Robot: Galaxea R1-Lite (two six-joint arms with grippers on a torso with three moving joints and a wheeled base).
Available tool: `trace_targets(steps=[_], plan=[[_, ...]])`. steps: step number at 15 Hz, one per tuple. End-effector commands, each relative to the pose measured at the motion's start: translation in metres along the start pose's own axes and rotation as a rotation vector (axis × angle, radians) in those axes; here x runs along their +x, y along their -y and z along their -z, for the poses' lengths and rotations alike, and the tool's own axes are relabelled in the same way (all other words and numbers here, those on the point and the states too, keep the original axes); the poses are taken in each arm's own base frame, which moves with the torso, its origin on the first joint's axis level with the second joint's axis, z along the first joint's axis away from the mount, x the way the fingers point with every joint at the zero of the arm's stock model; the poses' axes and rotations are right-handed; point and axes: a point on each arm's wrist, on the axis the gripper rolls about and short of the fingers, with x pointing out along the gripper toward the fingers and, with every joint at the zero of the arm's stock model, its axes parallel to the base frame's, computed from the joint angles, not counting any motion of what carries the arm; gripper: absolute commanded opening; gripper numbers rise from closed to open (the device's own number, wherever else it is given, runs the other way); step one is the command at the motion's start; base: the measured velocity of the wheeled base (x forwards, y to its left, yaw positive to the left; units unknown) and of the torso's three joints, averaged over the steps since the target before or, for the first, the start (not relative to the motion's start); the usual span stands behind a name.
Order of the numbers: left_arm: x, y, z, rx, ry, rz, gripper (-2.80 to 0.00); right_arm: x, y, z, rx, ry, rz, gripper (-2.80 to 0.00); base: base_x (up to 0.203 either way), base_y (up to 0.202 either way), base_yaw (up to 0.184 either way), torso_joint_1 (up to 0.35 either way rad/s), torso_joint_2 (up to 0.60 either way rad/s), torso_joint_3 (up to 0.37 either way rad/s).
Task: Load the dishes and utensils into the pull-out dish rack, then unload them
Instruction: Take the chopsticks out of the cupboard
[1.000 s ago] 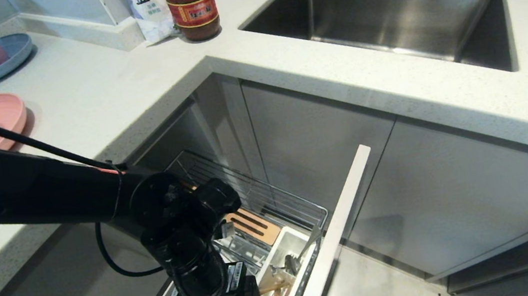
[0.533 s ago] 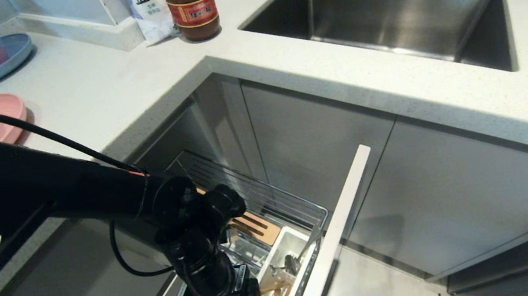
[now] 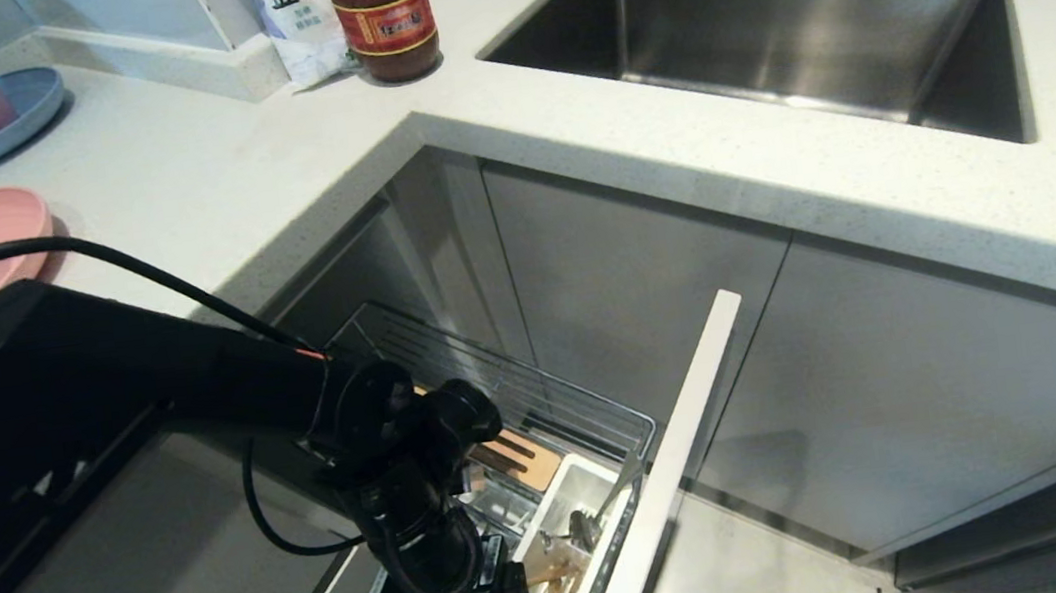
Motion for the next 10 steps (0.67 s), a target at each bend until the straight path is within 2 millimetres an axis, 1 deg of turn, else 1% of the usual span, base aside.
trace_targets(steps=[1, 3, 6, 10], plan=[[0.002, -0.001, -0.002, 0.003, -0.010, 0.000, 0.00, 0.000, 0.000, 0.000, 0.000, 0.003, -0.001, -2.80, 0.000, 0.000, 0.000, 0.000, 0.00, 0.000], [0.001, -0.001, -0.003, 0.006, -0.011, 0.021, 0.00, 0.000, 0.000, 0.000, 0.000, 0.003, 0.001, -2.80, 0.000, 0.000, 0.000, 0.000, 0.00, 0.000], [-0.008, -0.002, -0.008, 0.040, -0.014, 0.022, 0.00, 0.000, 0.000, 0.000, 0.000, 0.003, 0.000, -2.80, 0.000, 0.000, 0.000, 0.000, 0.00, 0.000], [-0.012, -0.003, -0.009, 0.109, -0.091, 0.002, 0.00, 0.000, 0.000, 0.000, 0.000, 0.003, -0.001, -2.80, 0.000, 0.000, 0.000, 0.000, 0.00, 0.000]])
